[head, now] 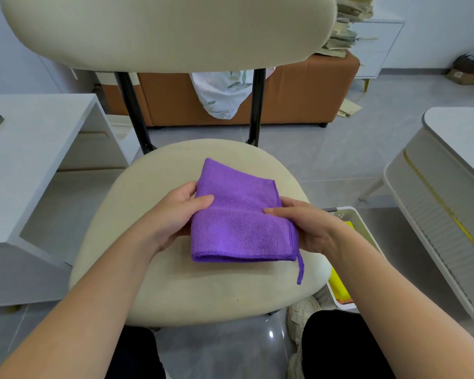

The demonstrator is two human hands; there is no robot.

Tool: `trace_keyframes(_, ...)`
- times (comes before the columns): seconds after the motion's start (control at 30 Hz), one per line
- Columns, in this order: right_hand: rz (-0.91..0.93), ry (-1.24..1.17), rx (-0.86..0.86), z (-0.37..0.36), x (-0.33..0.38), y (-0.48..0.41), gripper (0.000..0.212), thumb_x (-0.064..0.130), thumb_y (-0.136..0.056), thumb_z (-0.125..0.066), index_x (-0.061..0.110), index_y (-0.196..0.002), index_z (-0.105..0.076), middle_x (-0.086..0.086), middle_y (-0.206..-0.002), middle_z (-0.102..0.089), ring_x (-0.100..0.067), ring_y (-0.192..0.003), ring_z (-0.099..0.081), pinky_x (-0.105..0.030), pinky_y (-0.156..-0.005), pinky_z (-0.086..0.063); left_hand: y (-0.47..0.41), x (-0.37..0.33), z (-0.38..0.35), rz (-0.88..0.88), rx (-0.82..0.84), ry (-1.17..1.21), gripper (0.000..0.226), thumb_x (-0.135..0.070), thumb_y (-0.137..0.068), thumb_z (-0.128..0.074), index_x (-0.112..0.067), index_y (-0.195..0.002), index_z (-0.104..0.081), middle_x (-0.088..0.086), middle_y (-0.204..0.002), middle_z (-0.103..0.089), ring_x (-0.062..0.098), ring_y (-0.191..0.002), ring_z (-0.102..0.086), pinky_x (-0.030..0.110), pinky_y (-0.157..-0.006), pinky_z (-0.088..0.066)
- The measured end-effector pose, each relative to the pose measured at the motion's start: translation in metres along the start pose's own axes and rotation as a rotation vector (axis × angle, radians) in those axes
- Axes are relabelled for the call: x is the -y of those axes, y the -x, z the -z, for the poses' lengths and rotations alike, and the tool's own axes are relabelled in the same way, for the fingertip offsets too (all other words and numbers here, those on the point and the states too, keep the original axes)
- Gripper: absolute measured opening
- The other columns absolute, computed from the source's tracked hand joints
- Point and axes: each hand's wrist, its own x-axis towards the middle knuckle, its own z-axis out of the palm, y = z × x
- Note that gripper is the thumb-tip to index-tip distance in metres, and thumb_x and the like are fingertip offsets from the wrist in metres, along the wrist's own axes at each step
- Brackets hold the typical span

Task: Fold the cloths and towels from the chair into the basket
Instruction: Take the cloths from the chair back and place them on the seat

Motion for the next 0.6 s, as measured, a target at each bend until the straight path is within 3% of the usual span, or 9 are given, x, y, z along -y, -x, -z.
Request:
trace_keyframes(0.1,-0.014,-0.040,0.035,0.003,0.001,0.002,0.020,0.012,-0.086,-0.061,0.007,-0.106,-0.065,-0.008,-0.094,-0.072,-0.017,-0.072,-0.070,-0.028,-0.066,-0.058,0.003,-0.003,0.000,-0.132,0.035,0.013,0.021,-0.015,-0.096,-0.049,-0.027,-0.110,-0.059,-0.009,-0.097,-0.070,0.008,-0.080,-0.066,0.021,-0.060,-0.053)
trace_keyframes(0.2,-0.076,-0.052,0.096,0.008,-0.001,0.004,0.021,0.017,-0.072,-0.068,0.007,-0.090,-0.073,-0.008,-0.090,-0.071,-0.015,-0.070,-0.068,-0.027,-0.073,-0.056,0.006,-0.004,0.001,-0.189,0.056,0.019,0.023,-0.015,-0.096,-0.049,-0.026,-0.113,-0.059,-0.007,-0.101,-0.069,0.011,-0.086,-0.066,0.024,-0.068,-0.053)
trace_keyframes(0.27,-0.056,-0.080,0.140,0.009,-0.002,0.005,0.022,0.014,-0.072,-0.067,0.009,-0.093,-0.072,-0.008,-0.090,-0.070,-0.015,-0.069,-0.068,-0.026,-0.068,-0.057,0.007,-0.004,0.003,-0.195,0.072,0.012,0.024,-0.017,-0.095,-0.049,-0.027,-0.114,-0.059,-0.007,-0.103,-0.069,0.012,-0.088,-0.065,0.024,-0.070,-0.053)
trace_keyframes(0.37,0.063,-0.108,0.216,0.007,-0.002,0.006,0.024,0.007,-0.075,-0.070,0.016,-0.097,-0.073,-0.009,-0.096,-0.069,-0.017,-0.071,-0.068,-0.027,-0.065,-0.057,0.009,-0.003,0.006,-0.193,0.098,0.004,0.025,-0.019,-0.094,-0.051,-0.030,-0.116,-0.058,-0.007,-0.103,-0.069,0.013,-0.088,-0.066,0.022,-0.067,-0.054)
trace_keyframes(0.47,0.215,-0.128,0.260,0.009,-0.003,0.006,0.033,0.005,-0.066,-0.077,0.022,-0.094,-0.076,-0.007,-0.096,-0.070,-0.017,-0.073,-0.068,-0.028,-0.066,-0.057,0.010,-0.002,0.009,-0.207,0.134,0.016,0.027,-0.020,-0.087,-0.058,-0.032,-0.111,-0.063,-0.004,-0.097,-0.067,0.012,-0.081,-0.063,0.019,-0.061,-0.051)
trace_keyframes(0.6,0.334,-0.174,0.335,0.013,-0.005,0.008,0.036,0.006,-0.056,-0.078,0.010,-0.091,-0.076,-0.011,-0.088,-0.071,-0.019,-0.072,-0.070,-0.027,-0.066,-0.058,0.013,-0.002,0.014,-0.277,0.162,0.049,0.031,-0.012,-0.083,-0.051,-0.032,-0.091,-0.074,-0.004,-0.089,-0.067,0.011,-0.079,-0.059,0.022,-0.067,-0.048)
